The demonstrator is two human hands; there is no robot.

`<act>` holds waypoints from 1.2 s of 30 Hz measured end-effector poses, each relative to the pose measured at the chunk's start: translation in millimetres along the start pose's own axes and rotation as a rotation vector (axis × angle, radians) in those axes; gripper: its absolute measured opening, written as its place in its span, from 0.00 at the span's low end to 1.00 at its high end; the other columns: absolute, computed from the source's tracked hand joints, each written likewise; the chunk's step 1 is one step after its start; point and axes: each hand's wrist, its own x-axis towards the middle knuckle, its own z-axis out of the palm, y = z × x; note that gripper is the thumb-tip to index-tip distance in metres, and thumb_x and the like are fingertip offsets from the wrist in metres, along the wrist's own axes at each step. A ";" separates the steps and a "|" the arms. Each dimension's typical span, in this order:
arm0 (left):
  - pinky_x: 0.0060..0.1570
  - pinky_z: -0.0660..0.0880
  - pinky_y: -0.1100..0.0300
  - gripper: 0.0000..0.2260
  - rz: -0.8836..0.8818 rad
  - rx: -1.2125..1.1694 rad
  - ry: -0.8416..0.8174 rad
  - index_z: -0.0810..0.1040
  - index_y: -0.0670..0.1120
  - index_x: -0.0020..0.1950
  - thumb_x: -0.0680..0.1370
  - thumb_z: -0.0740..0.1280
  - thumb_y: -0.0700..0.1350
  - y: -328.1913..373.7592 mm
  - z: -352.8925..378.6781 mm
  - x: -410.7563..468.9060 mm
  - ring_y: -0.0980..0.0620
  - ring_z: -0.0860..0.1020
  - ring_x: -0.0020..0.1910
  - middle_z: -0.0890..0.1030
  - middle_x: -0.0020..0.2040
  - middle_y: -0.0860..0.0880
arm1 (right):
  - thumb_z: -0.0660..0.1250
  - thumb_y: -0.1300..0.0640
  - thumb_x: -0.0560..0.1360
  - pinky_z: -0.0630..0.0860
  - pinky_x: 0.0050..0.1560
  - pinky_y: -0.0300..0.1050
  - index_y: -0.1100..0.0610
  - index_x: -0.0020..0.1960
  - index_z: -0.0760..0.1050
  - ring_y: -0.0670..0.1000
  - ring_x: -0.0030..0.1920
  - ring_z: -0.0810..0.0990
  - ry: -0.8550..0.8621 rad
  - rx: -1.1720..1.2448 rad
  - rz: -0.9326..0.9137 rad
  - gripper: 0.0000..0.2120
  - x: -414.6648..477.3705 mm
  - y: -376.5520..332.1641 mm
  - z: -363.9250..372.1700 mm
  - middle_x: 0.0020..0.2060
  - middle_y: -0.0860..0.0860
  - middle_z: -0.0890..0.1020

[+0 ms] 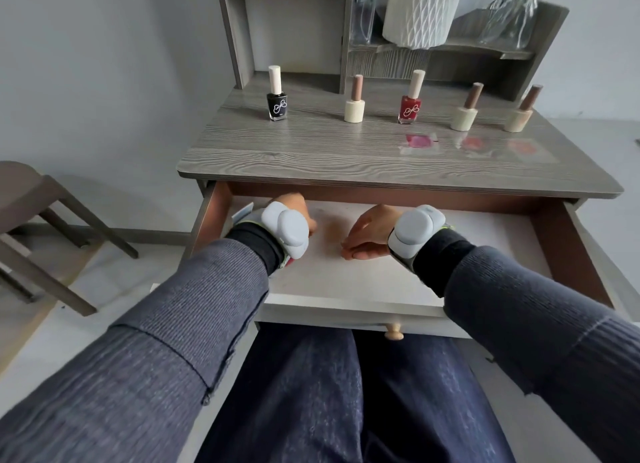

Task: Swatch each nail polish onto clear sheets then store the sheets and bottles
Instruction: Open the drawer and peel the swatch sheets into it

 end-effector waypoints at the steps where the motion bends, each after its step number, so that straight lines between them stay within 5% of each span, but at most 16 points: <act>1: 0.29 0.65 0.62 0.06 0.001 0.025 0.007 0.77 0.44 0.34 0.70 0.69 0.44 -0.2 0.7 2.3 0.47 0.69 0.32 0.72 0.31 0.46 | 0.72 0.65 0.73 0.82 0.41 0.38 0.61 0.41 0.79 0.46 0.34 0.83 0.003 -0.007 0.007 0.03 1.9 0.5 -0.3 0.31 0.50 0.85; 7: 0.28 0.64 0.62 0.09 0.007 0.061 0.003 0.76 0.45 0.33 0.70 0.70 0.48 -3.3 2.9 12.5 0.47 0.70 0.31 0.73 0.32 0.47 | 0.75 0.61 0.69 0.81 0.49 0.43 0.67 0.47 0.81 0.52 0.38 0.81 0.036 -0.099 0.001 0.10 3.7 1.0 -4.3 0.42 0.60 0.86; 10: 0.30 0.66 0.62 0.09 0.003 0.051 -0.011 0.76 0.46 0.33 0.70 0.70 0.48 -5.7 4.0 16.3 0.48 0.70 0.30 0.73 0.31 0.48 | 0.75 0.55 0.59 0.79 0.53 0.49 0.59 0.42 0.80 0.51 0.37 0.77 0.048 -0.180 -0.015 0.14 3.5 2.0 -5.9 0.47 0.63 0.83; 13: 0.34 0.68 0.61 0.08 0.013 0.030 -0.032 0.78 0.47 0.36 0.72 0.70 0.50 -5.0 2.6 15.8 0.47 0.72 0.33 0.75 0.33 0.47 | 0.75 0.57 0.65 0.79 0.58 0.53 0.63 0.44 0.81 0.56 0.42 0.84 0.059 -0.180 -0.005 0.11 3.0 0.1 -10.5 0.43 0.62 0.85; 18: 0.49 0.72 0.55 0.21 0.006 0.025 -0.037 0.79 0.37 0.57 0.78 0.64 0.55 0.5 -5.4 16.6 0.40 0.79 0.54 0.81 0.54 0.39 | 0.71 0.57 0.73 0.80 0.56 0.56 0.66 0.44 0.79 0.59 0.48 0.85 0.100 -0.231 -0.009 0.10 -5.9 -8.0 -13.7 0.39 0.58 0.86; 24: 0.42 0.68 0.62 0.13 0.060 0.150 -0.049 0.82 0.46 0.51 0.78 0.64 0.53 7.3 -11.5 3.8 0.47 0.77 0.43 0.77 0.42 0.50 | 0.67 0.59 0.76 0.81 0.53 0.51 0.63 0.40 0.77 0.60 0.47 0.85 0.026 -0.293 -0.032 0.09 -25.6 -19.1 -5.4 0.41 0.61 0.85; 27: 0.38 0.69 0.64 0.08 0.091 0.272 -0.025 0.77 0.57 0.37 0.76 0.65 0.51 12.2 -14.9 -7.3 0.50 0.76 0.39 0.72 0.33 0.56 | 0.67 0.60 0.77 0.82 0.51 0.49 0.65 0.43 0.78 0.60 0.47 0.85 0.018 -0.294 -0.062 0.09 -38.2 -28.2 -6.3 0.41 0.62 0.85; 32: 0.30 0.67 0.68 0.16 0.093 0.248 -0.159 0.82 0.47 0.38 0.77 0.65 0.56 27.2 -23.6 -21.5 0.52 0.74 0.32 0.77 0.28 0.55 | 0.67 0.59 0.77 0.81 0.46 0.46 0.64 0.41 0.78 0.58 0.46 0.86 0.040 -0.296 -0.108 0.09 -52.6 -39.4 -12.4 0.40 0.60 0.86; 36: 0.21 0.67 0.73 0.18 0.115 0.210 -0.225 0.76 0.49 0.31 0.78 0.65 0.56 42.8 -36.4 -38.2 0.60 0.74 0.22 0.73 0.17 0.58 | 0.66 0.59 0.77 0.82 0.38 0.42 0.64 0.41 0.78 0.54 0.35 0.85 0.138 -0.228 -0.233 0.10 -63.6 -44.9 -19.3 0.37 0.59 0.86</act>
